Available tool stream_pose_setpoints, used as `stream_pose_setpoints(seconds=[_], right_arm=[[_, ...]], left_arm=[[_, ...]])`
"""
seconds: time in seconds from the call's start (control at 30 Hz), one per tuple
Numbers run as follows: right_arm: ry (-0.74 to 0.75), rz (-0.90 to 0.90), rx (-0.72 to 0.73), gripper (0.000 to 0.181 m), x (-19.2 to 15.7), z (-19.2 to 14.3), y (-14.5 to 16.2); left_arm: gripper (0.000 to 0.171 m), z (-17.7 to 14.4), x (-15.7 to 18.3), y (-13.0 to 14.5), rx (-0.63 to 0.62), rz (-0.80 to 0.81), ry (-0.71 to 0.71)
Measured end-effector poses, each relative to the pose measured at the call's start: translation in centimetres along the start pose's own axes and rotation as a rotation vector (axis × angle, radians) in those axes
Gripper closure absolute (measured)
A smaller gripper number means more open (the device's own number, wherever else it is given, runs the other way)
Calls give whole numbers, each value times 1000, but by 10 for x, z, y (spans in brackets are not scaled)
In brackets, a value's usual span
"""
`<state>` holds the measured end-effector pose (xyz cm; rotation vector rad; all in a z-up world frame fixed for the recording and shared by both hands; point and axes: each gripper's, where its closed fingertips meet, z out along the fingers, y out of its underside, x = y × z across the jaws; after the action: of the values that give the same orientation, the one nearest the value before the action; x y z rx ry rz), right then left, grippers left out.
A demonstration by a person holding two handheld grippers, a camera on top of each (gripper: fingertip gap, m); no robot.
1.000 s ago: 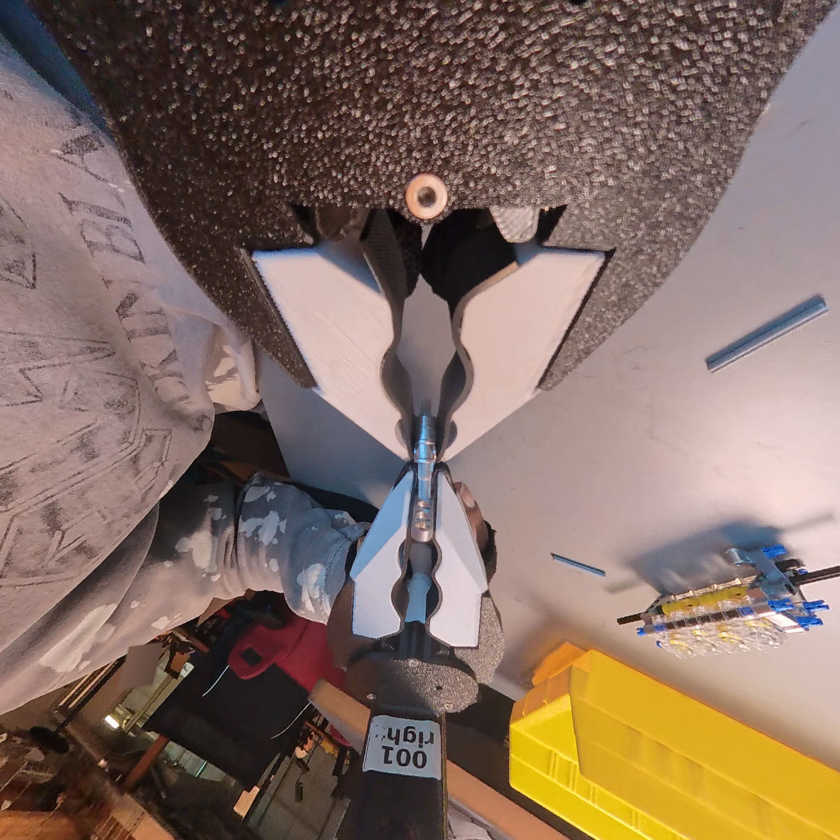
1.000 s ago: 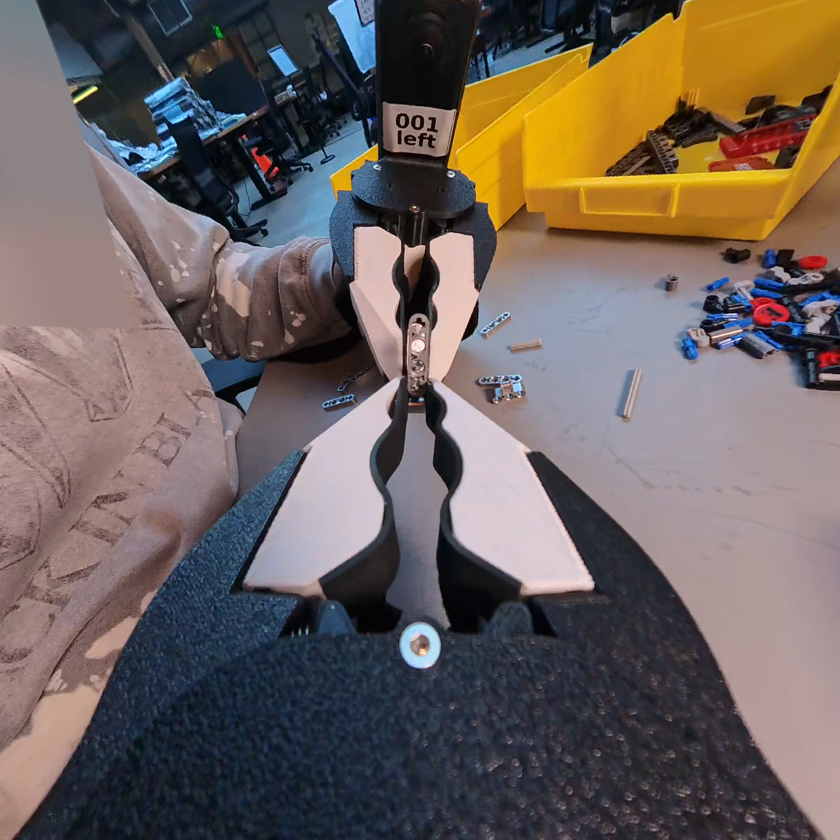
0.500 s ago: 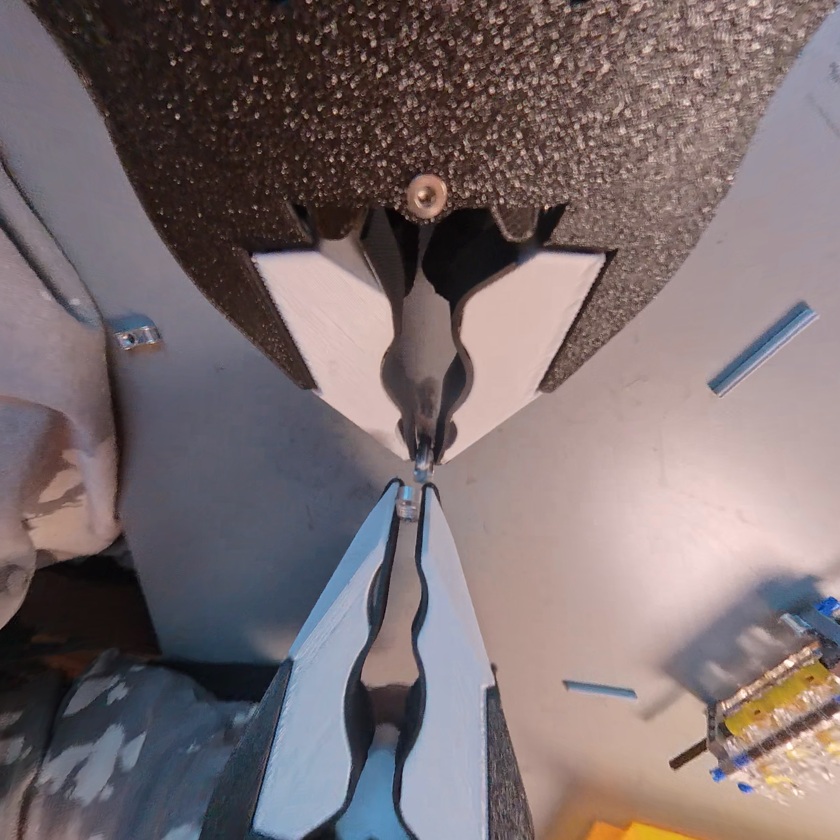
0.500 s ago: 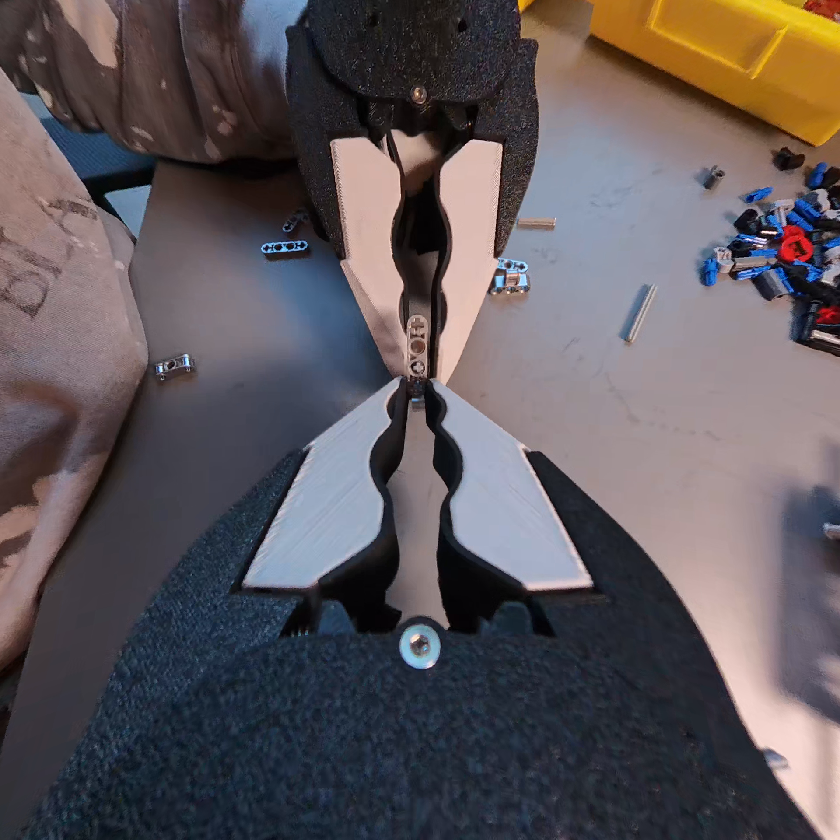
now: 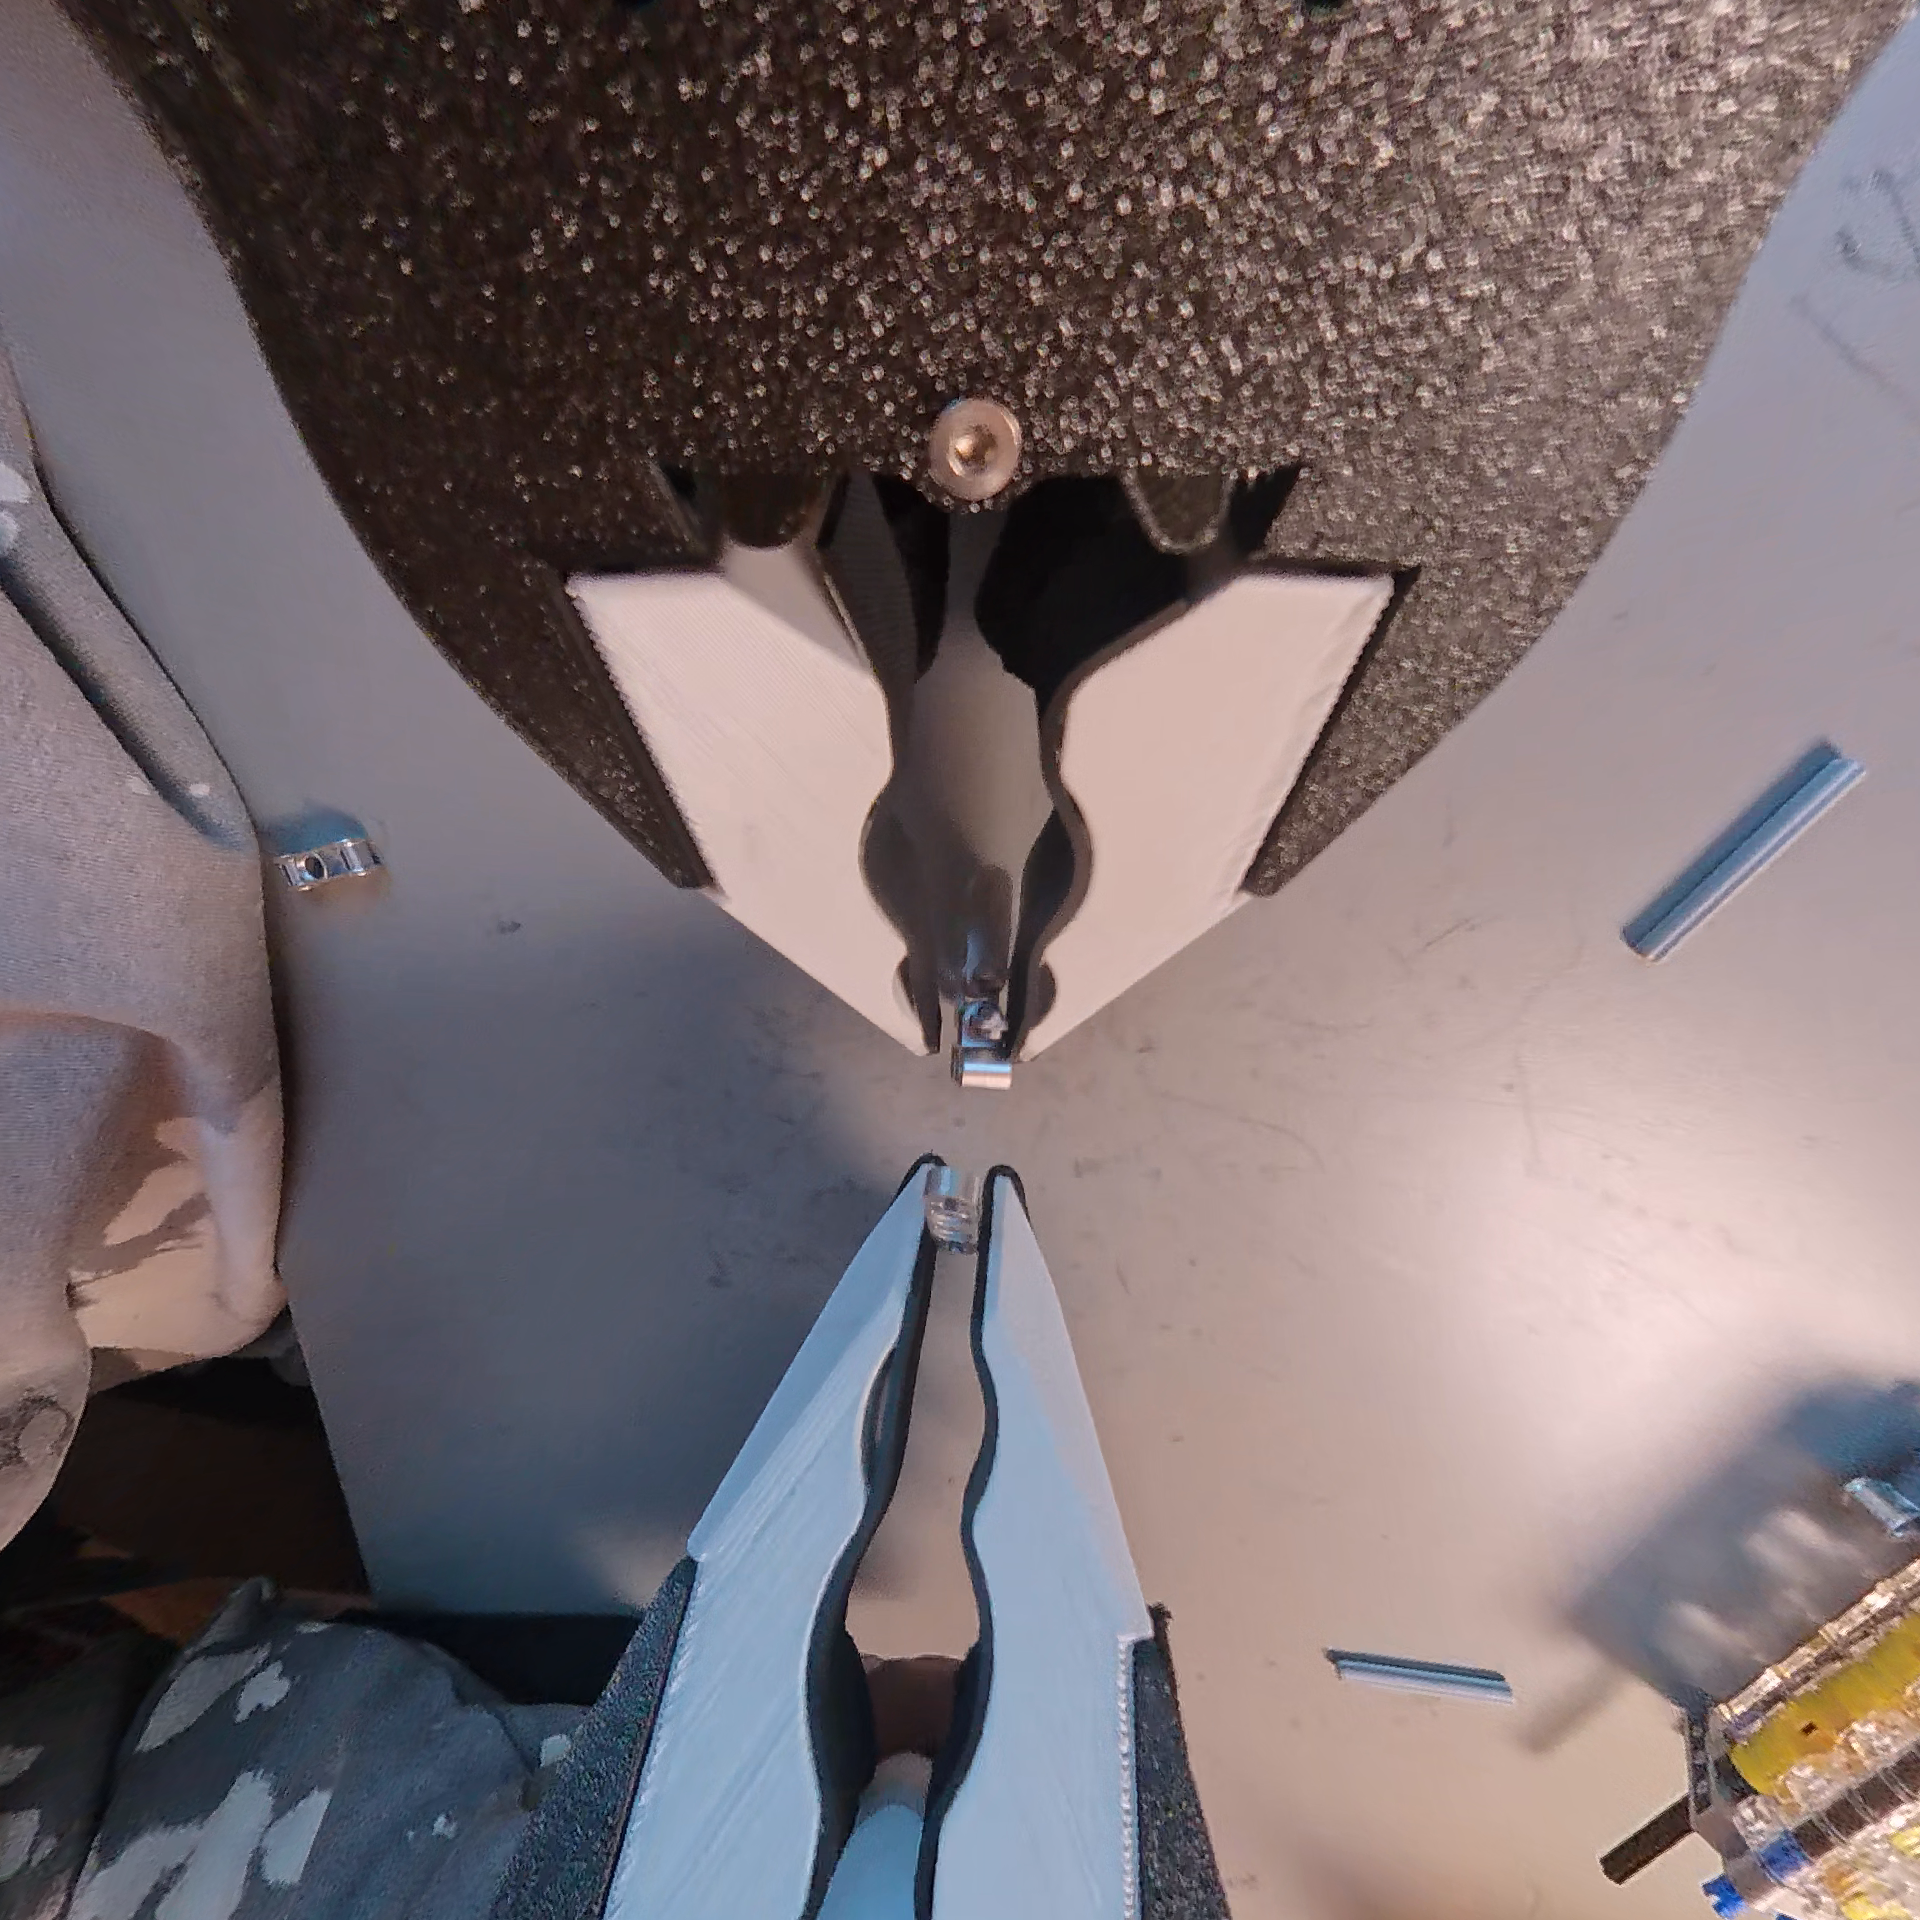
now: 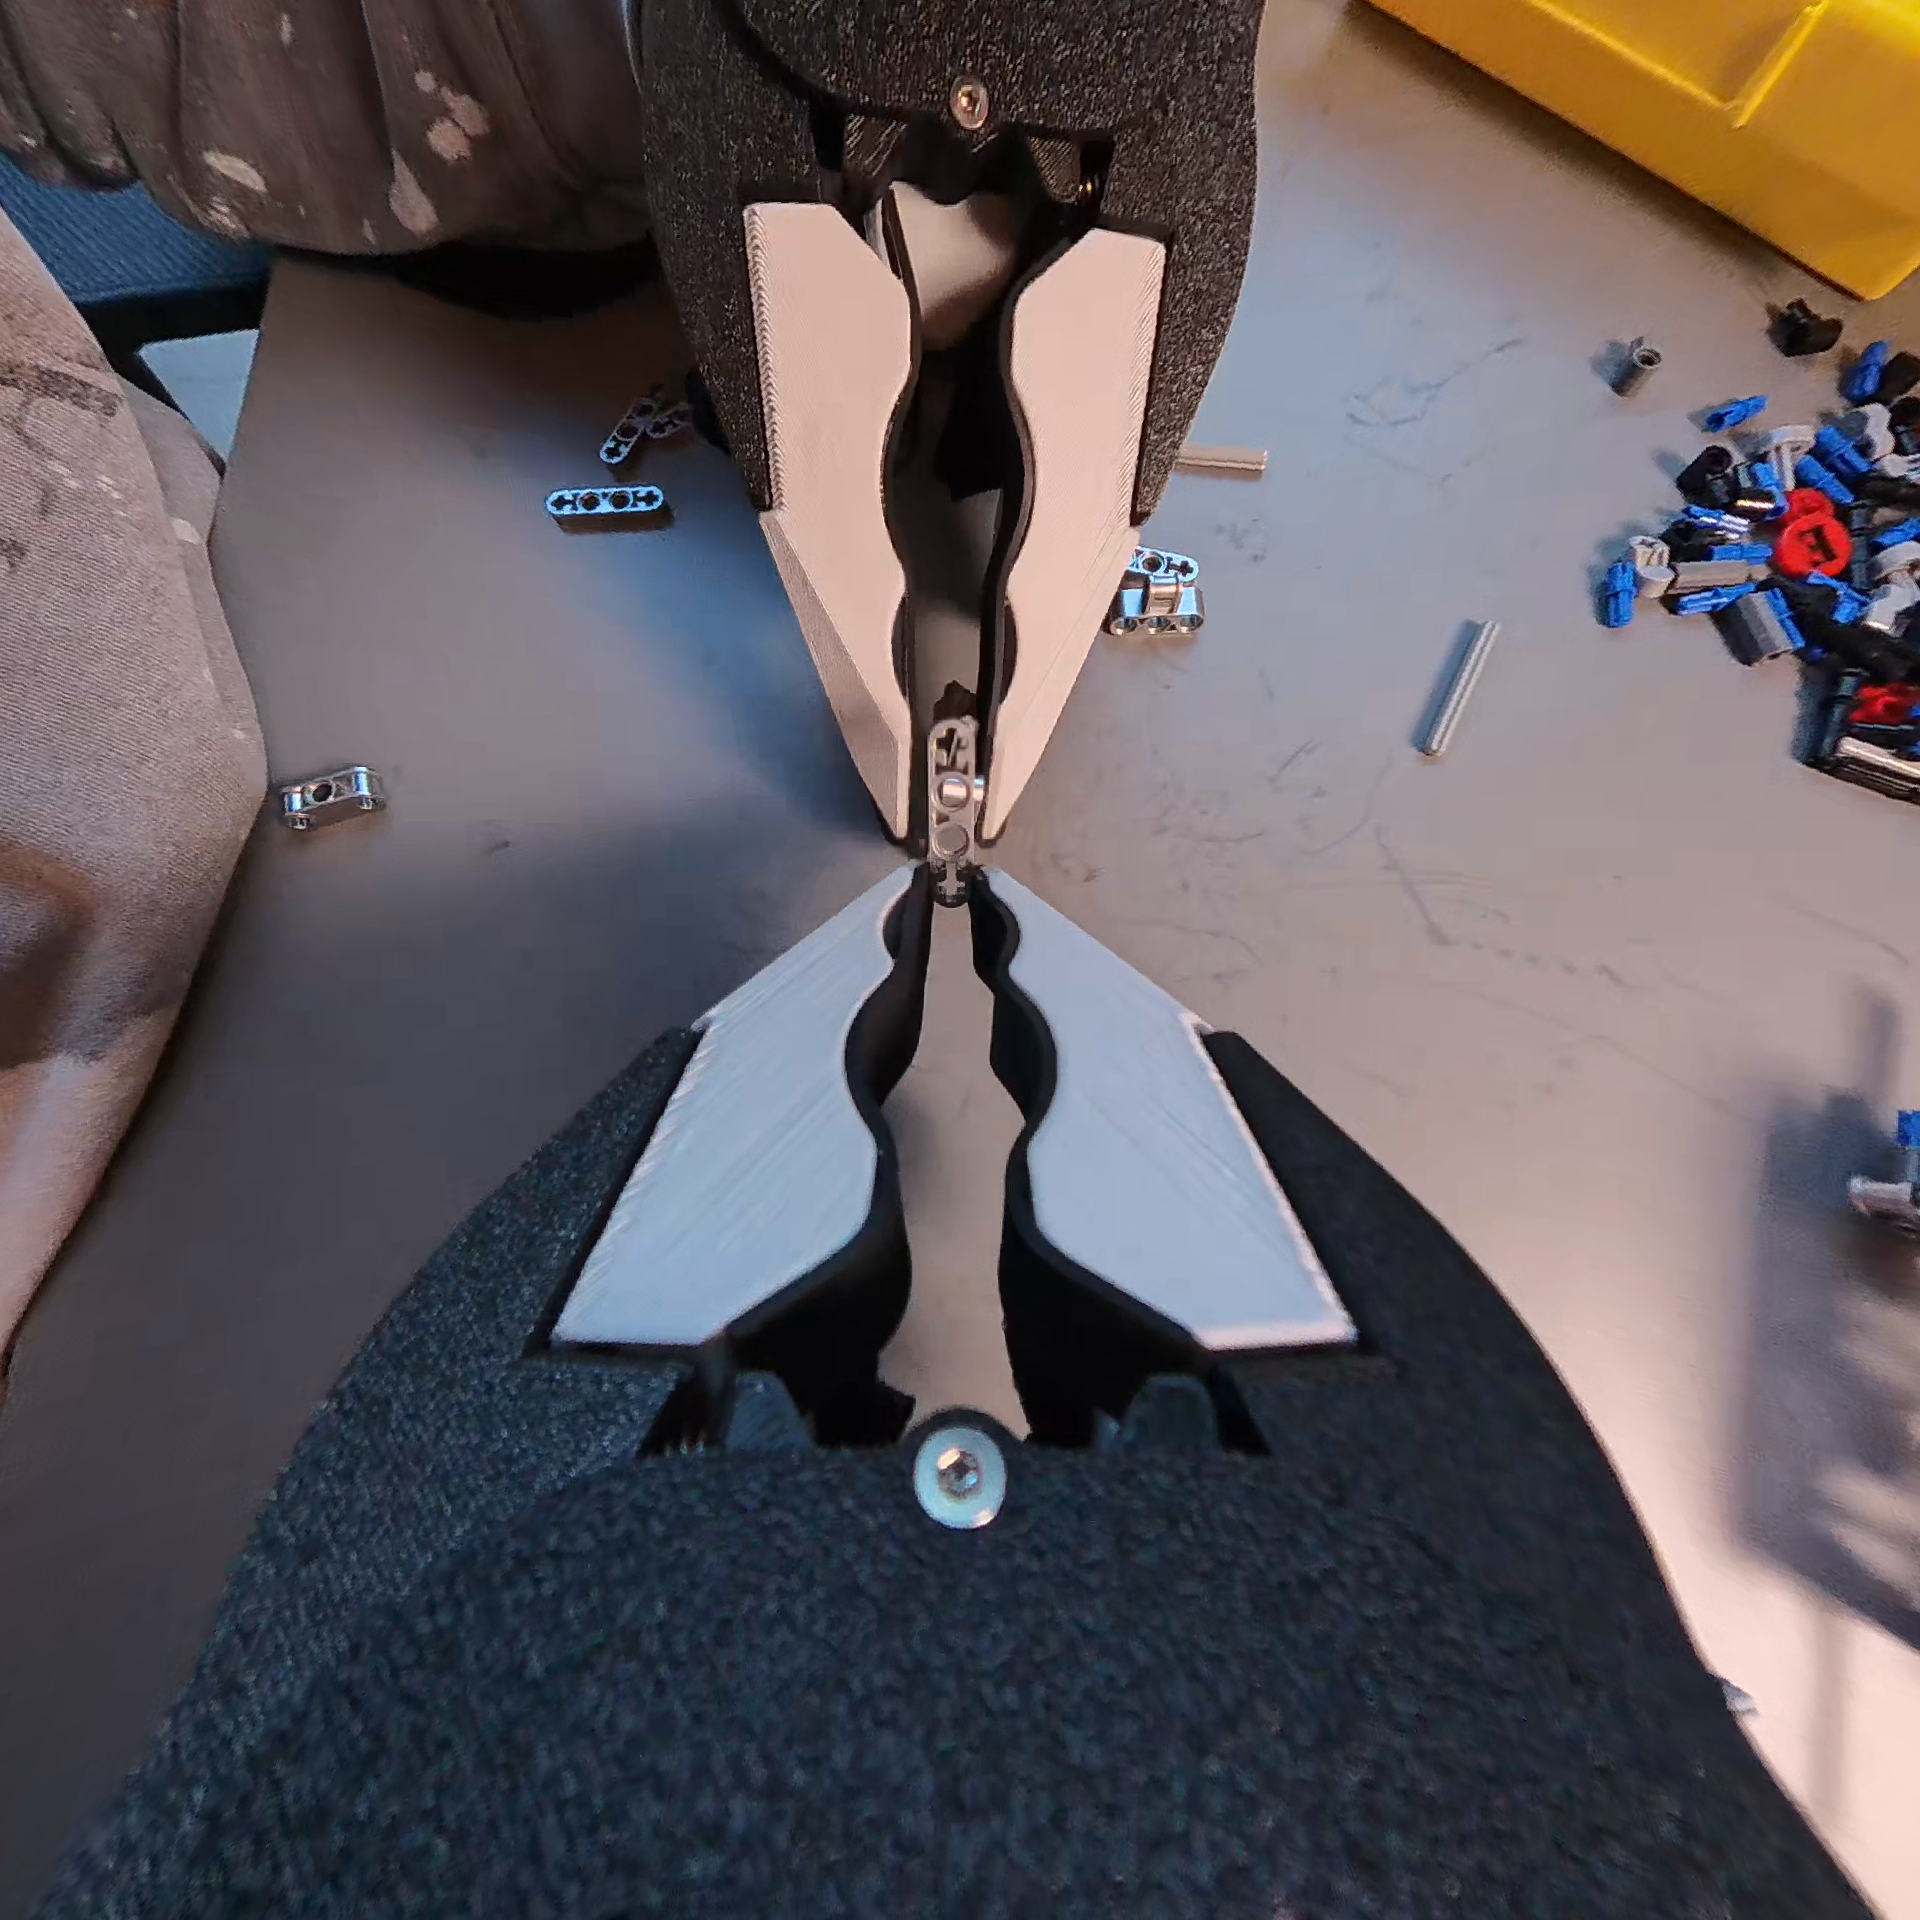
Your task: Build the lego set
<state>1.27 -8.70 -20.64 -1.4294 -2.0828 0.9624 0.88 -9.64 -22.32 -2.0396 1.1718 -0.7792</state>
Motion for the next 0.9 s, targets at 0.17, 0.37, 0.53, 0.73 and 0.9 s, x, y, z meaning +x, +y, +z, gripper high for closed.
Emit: stream_pose_setpoints(seconds=[0.17,0.37,0.53,0.73,0.9], right_arm=[[9,2,1,177,3,1,2],[-33,-13,97,177,-7,-6,-17],[-17,-44,25,177,-8,4,-7],[-2,-38,13,176,-5,4,-5],[8,-39,3,176,-3,2,-3]], left_arm=[[165,1,-1,1,-27,51,-44],[165,12,0,-2,-44,116,-107],[165,16,-2,4,-63,110,-104],[162,10,-4,5,-54,83,-87],[161,3,-4,2,-27,81,-71]])
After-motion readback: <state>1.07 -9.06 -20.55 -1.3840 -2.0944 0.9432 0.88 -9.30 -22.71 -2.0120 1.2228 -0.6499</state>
